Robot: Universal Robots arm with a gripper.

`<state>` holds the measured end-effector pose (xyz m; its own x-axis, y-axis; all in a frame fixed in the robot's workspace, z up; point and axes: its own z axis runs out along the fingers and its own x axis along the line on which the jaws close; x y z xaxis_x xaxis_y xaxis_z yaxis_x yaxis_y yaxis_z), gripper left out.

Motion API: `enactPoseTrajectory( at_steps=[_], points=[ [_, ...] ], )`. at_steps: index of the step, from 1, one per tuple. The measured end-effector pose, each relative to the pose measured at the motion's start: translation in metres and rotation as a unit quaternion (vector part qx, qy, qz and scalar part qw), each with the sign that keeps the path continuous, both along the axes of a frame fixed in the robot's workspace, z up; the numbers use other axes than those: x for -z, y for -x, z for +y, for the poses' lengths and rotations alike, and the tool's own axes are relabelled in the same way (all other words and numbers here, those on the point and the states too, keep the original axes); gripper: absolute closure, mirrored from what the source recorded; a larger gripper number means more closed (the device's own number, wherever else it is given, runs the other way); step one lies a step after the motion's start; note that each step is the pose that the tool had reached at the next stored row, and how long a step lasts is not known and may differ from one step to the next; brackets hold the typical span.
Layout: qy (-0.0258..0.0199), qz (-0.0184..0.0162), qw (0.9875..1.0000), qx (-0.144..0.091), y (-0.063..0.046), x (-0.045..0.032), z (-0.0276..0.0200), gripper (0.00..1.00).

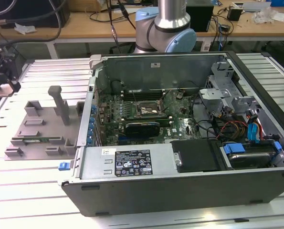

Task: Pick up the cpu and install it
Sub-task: 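Pick up the cpu and move it towards the insertion slot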

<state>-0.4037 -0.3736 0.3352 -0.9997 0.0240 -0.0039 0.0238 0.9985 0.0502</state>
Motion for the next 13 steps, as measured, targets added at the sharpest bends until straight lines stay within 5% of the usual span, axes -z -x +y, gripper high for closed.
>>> enactPoseTrajectory(
  at_steps=[13],
  points=[
    [-0.0037,-0.0011,1.0,0.0,0.0,-0.038,0.0,0.45]
  ],
)
